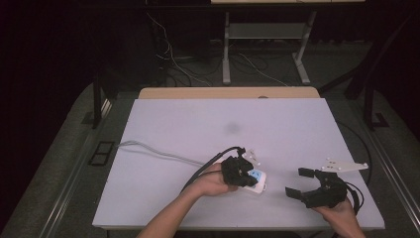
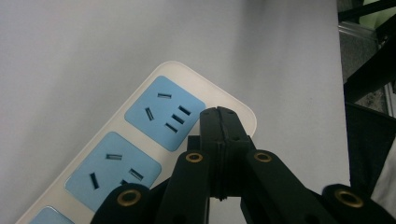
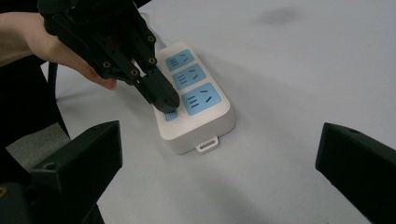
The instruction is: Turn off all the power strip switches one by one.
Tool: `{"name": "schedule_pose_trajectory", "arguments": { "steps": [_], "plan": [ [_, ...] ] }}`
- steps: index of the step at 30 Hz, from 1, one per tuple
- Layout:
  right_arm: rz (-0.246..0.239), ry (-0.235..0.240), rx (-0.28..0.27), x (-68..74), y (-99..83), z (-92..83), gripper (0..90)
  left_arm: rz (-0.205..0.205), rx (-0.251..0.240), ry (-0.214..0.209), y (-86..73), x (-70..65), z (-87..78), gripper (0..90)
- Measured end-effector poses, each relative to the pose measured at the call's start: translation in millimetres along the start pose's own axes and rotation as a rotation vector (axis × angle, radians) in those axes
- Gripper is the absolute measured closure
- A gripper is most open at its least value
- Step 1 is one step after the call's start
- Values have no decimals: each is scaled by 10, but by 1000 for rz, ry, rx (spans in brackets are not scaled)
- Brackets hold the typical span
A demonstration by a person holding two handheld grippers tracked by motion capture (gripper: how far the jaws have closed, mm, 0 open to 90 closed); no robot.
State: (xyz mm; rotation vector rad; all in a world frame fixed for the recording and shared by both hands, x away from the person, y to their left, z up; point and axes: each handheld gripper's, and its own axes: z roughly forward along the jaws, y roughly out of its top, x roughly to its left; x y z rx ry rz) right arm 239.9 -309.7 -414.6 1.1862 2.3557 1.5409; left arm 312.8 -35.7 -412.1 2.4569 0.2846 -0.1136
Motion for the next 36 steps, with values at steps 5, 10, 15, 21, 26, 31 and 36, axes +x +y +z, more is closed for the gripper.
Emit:
{"name": "schedule_pose_trajectory", "arguments": {
  "steps": [5, 10, 15, 21, 26, 31, 36],
  "plan": [
    [0, 0, -2, 10, 1, -2, 3, -9, -4, -6, -11, 15, 3, 899],
    [-1, -1, -2, 2, -1, -1, 4, -4, -3, 1, -9, 6, 0, 898],
    [-3, -2, 3, -1, -1, 2, 3, -10, -5, -5, -9, 14, 1, 896],
    [2, -3, 0, -8, -3, -5, 3, -11, -5, -4, -8, 13, -1, 896],
    [2, -3, 0, -11, -2, -4, 4, -24, -28, -8, -4, 30, -35, 895],
    [4, -1, -2, -12, -1, -3, 3, -24, -12, 15, -44, 45, -85, 894],
    [5, -2, -2, -18, -5, 2, 3, -36, -58, 26, -95, 43, -189, 893]
  ]
}}
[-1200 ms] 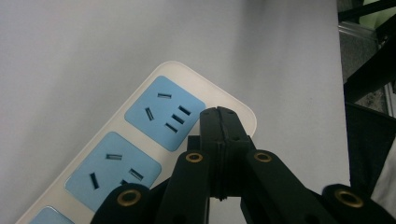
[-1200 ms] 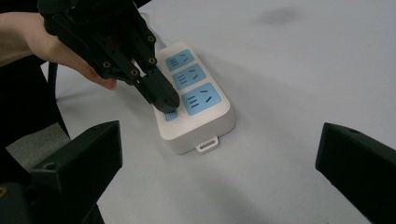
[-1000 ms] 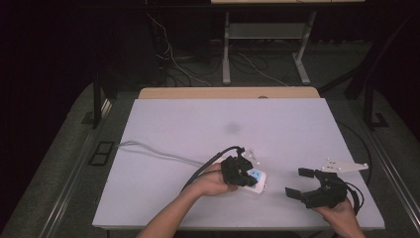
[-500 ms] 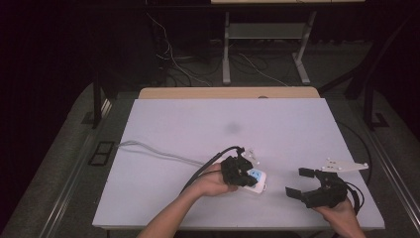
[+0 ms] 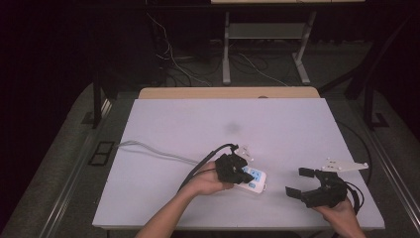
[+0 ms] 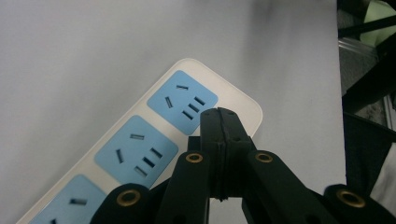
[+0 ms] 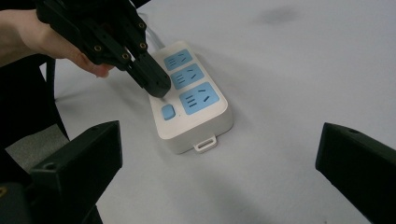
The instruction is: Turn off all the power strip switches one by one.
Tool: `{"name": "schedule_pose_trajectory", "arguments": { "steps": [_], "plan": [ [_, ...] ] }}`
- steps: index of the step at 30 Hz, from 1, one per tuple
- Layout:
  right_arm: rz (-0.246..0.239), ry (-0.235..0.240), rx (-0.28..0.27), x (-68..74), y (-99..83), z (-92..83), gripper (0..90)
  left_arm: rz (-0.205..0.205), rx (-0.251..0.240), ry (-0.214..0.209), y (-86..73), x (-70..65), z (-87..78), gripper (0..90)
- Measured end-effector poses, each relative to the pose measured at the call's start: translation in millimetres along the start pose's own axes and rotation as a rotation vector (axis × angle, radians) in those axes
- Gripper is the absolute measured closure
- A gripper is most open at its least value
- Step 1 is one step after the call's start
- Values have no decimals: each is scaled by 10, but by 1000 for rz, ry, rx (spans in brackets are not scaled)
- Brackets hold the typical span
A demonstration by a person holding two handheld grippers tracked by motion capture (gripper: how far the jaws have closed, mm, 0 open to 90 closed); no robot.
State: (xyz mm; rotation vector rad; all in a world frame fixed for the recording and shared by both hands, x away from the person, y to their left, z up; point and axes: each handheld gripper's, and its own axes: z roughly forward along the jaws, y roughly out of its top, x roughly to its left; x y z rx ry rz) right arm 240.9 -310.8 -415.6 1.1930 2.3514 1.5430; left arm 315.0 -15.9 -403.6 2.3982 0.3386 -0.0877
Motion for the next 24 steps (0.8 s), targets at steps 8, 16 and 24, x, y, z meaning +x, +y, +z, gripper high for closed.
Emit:
{"name": "schedule_pose_trajectory", "arguments": {
  "steps": [8, 16, 24],
  "plan": [
    [2, 0, 5, 5, -2, 6, 3, -25, -64, 30, -71, 17, -217, 867],
    [3, 0, 5, 4, -3, 9, 3, -80, -121, 53, -192, 27, -461, 664],
    [5, 1, 5, 7, -3, 11, 3, -151, -176, 91, -386, 79, -710, 225]
  ]
}}
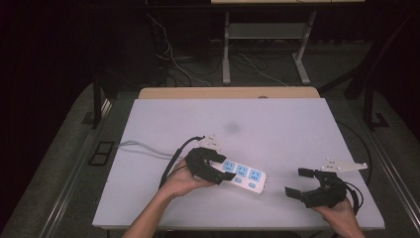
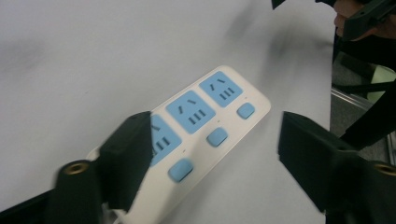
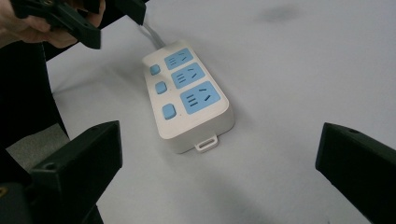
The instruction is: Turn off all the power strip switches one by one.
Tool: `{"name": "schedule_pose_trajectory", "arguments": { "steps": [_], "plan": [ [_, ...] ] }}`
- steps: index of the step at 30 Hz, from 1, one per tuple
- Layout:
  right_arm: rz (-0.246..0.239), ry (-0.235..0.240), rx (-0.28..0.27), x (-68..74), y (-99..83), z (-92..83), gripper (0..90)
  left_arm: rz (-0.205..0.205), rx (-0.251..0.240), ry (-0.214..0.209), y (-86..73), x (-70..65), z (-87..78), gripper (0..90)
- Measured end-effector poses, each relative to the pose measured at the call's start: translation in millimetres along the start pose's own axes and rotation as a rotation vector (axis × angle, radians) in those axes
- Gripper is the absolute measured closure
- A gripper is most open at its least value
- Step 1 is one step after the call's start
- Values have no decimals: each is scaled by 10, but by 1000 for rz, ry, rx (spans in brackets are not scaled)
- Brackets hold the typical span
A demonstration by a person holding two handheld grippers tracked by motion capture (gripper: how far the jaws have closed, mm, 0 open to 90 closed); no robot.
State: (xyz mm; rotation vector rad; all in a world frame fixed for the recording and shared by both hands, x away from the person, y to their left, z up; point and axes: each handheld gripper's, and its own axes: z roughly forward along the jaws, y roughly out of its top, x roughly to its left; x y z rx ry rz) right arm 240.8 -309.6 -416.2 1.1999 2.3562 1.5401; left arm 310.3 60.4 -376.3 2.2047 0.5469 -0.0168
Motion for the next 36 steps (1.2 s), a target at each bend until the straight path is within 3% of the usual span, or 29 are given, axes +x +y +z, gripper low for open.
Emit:
{"name": "schedule_pose_trajectory", "arguments": {
  "steps": [7, 15, 19, 22, 36],
  "plan": [
    [-1, 5, 0, 18, 3, 10, 3, -41, -19, 72, -132, 22, -179, 0],
    [-6, 9, 2, 51, 8, 21, 3, -96, -108, 148, -386, 36, -428, 0],
    [-5, 10, 0, 51, 7, 20, 3, -106, -141, 217, -541, 24, -546, 0],
    [-7, 11, 2, 54, 7, 25, 3, -126, -182, 241, -657, 8, -621, 0],
    [-5, 14, 6, 63, 4, 29, 3, -216, -283, 215, -1118, 95, -751, 0]
  ]
}}
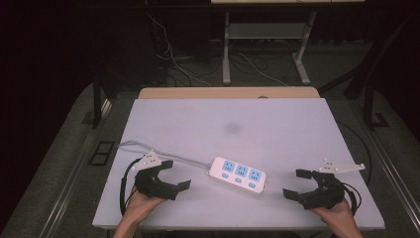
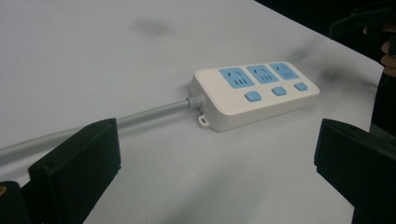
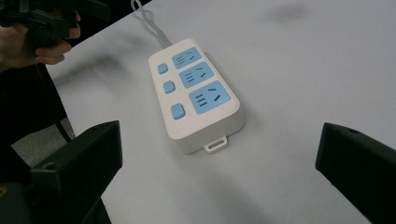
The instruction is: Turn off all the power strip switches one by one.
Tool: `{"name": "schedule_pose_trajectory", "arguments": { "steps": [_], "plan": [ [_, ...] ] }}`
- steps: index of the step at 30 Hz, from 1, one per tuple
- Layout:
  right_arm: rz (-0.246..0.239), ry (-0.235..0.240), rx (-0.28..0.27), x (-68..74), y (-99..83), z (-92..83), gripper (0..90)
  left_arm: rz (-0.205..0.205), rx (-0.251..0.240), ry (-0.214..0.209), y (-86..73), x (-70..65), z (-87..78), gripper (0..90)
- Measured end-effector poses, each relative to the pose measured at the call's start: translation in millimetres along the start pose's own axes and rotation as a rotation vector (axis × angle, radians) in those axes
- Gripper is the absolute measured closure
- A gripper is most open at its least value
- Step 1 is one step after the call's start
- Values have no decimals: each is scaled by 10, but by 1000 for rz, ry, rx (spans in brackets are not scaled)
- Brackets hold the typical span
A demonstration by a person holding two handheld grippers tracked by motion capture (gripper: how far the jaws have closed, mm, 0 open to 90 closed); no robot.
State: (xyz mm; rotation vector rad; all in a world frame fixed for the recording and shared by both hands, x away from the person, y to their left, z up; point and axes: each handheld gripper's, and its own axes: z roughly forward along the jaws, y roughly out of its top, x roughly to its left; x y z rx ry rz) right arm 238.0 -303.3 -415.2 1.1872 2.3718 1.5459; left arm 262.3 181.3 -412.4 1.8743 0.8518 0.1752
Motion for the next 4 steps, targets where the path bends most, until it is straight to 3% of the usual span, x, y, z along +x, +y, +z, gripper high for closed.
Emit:
{"name": "schedule_pose_trajectory", "arguments": {
  "steps": [4],
  "plan": [
    [-4, 2, 1, 0, -4, 6, 3, -20, 6, -7, -100, 40, 0, 0]
  ]
}}
